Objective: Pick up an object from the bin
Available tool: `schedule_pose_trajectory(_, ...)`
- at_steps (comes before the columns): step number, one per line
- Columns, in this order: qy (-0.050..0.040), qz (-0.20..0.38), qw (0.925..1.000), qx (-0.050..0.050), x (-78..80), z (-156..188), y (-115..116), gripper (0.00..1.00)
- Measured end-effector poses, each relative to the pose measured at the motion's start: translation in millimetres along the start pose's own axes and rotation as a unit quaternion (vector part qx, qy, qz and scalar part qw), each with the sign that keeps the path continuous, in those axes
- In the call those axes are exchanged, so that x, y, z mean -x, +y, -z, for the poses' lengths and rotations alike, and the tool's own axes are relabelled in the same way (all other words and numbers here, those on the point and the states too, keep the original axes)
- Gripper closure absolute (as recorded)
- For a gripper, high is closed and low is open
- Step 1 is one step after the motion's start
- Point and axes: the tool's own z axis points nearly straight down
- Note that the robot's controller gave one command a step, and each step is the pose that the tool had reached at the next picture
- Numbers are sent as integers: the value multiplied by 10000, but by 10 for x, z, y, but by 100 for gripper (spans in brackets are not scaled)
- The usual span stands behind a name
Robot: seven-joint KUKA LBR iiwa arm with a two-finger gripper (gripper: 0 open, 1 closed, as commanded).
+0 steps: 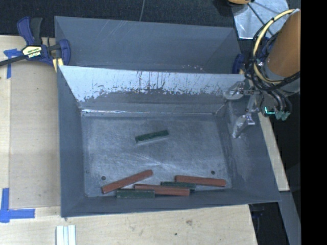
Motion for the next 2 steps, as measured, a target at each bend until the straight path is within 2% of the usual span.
schedule_pose_trajectory(1, -42, 12, 10000, -7, 16, 46, 5, 0)
schedule_pose_trajectory(2, -69, 203, 9998, -13, 33, -499, 536, 0)
